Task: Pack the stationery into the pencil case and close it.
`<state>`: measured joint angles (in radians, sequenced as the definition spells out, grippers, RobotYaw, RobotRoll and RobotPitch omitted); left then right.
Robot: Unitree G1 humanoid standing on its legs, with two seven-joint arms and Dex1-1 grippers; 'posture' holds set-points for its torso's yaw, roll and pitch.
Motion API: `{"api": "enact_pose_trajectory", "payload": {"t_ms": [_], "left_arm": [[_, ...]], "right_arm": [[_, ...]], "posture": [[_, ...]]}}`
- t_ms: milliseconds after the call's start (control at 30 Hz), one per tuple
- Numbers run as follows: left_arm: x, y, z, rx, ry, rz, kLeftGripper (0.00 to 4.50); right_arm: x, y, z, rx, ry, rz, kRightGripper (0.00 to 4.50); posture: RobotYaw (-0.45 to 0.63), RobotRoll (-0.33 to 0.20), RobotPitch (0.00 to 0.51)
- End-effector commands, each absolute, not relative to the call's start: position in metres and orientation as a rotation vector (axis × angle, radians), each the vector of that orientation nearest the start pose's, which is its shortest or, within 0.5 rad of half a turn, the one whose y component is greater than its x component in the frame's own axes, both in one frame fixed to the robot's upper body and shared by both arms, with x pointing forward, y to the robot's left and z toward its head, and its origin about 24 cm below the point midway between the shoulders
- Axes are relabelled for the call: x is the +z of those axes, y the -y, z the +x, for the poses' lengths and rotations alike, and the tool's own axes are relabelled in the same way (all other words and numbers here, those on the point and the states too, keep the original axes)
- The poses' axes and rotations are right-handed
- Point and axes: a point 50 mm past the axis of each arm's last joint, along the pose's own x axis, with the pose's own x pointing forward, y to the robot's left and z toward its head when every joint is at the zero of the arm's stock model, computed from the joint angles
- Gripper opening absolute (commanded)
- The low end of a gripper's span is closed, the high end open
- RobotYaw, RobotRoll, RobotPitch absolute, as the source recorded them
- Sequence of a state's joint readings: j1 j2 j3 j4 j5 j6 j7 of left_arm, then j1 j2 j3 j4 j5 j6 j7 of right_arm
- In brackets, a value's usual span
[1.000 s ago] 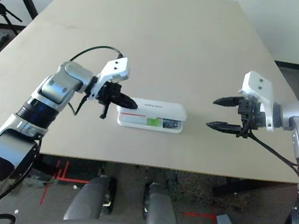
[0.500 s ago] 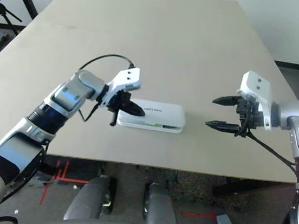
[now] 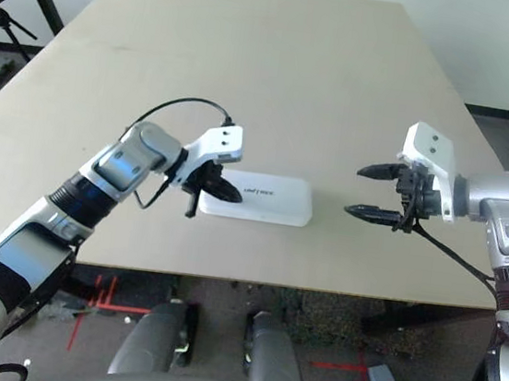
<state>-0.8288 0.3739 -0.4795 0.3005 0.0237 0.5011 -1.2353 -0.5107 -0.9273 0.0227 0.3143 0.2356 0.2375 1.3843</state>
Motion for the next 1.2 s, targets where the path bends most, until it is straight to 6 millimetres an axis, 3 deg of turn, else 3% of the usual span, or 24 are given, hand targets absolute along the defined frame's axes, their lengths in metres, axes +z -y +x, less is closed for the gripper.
{"api": "enact_pose_trajectory", "payload": {"t_ms": [33, 200, 300, 400, 567, 867, 1067, 1200], "left_arm": [[0.132, -0.067, 0.328, -1.423, -0.415, 0.457, 0.41], [0.175, -0.070, 0.344, -1.257, -0.169, 0.171, 2.14], [0.177, -0.085, 0.353, -1.119, -0.130, 0.135, 3.29], [0.176, -0.111, 0.368, -0.863, -0.061, 0.060, 4.46], [0.162, -0.167, 0.382, -0.380, 0.045, -0.032, 4.49], [0.120, -0.244, 0.366, 0.192, 0.119, 0.112, 4.49], [0.110, -0.253, 0.358, 0.275, 0.163, 0.200, 4.49], [0.105, -0.251, 0.355, 0.297, 0.173, 0.175, 4.49]], "right_arm": [[0.167, 0.279, 0.295, 1.066, -0.392, -0.489, 4.50], [0.167, 0.279, 0.307, 0.955, -0.301, -0.384, 4.50], [0.164, 0.280, 0.313, 0.872, -0.248, -0.334, 4.50], [0.161, 0.280, 0.322, 0.743, -0.169, -0.267, 4.50], [0.156, 0.292, 0.334, 0.488, -0.075, -0.211, 4.50], [0.139, 0.311, 0.342, 0.086, 0.039, -0.093, 4.50], [0.130, 0.330, 0.340, -0.189, 0.091, -0.025, 4.50], [0.127, 0.337, 0.339, -0.260, 0.103, 0.011, 4.50]], "posture": [[0.20, 0.000, 0.095], [0.21, 0.000, 0.089], [0.22, 0.000, 0.093], [0.22, 0.000, 0.099], [0.23, 0.000, 0.111], [0.19, 0.000, 0.116], [0.15, 0.000, 0.107], [0.14, 0.000, 0.100]]}}
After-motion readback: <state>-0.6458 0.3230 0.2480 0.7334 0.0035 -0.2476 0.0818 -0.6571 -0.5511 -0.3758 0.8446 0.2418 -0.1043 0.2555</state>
